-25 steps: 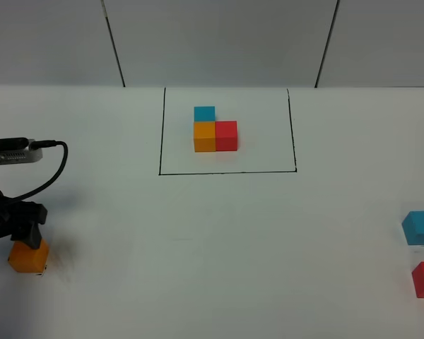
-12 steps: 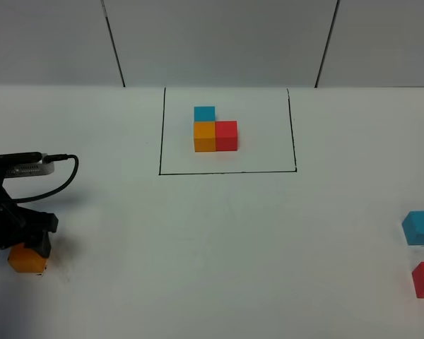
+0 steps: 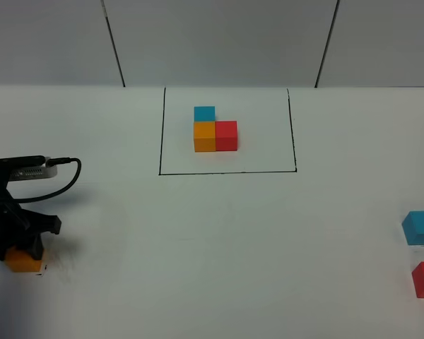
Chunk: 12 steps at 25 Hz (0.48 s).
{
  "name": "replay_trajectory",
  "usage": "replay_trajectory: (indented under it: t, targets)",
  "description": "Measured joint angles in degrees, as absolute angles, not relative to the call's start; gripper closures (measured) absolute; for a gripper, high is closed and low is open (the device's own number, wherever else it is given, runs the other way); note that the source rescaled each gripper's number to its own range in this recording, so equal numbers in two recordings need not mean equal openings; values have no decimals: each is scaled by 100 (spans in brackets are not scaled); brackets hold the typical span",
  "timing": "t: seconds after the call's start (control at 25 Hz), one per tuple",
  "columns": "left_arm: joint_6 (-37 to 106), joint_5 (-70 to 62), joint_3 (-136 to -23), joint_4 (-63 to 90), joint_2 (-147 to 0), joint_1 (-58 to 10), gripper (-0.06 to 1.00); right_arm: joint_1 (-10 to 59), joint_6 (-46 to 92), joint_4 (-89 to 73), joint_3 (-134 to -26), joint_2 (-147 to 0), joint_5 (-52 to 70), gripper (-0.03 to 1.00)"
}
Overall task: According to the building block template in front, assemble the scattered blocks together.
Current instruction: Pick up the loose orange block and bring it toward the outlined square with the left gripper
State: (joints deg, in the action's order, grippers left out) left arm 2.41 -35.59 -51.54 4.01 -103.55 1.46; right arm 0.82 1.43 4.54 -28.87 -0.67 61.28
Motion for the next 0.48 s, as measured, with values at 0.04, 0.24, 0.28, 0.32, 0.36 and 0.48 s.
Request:
replay_trajectory:
  t: [0.04,0.24,0.28,0.32,0.36,0.48]
  targets:
    - [241,-3532,-5154,401,-10355,146,94,82,143,454,-2887,-67,6128,96]
    - [749,-3438,-5191,384,-10355,113,94,82,138,454,-2887,-67,6128,96]
    - [950,-3483,-5249,384,-10360,67,94,82,138,454,-2887,-67,6128,96]
    - [1117,-3547,-5328,384,-10362,-29,94,82,138,454,-2887,-67,6128,96]
    - [1312,-3634,-5450,394,-10366,-165,94,82,138,454,-2887,-67,6128,96]
    - [1874,-4037,-5887,511,-10373,-711,94,82,143,454,-2887,-67,6128,96]
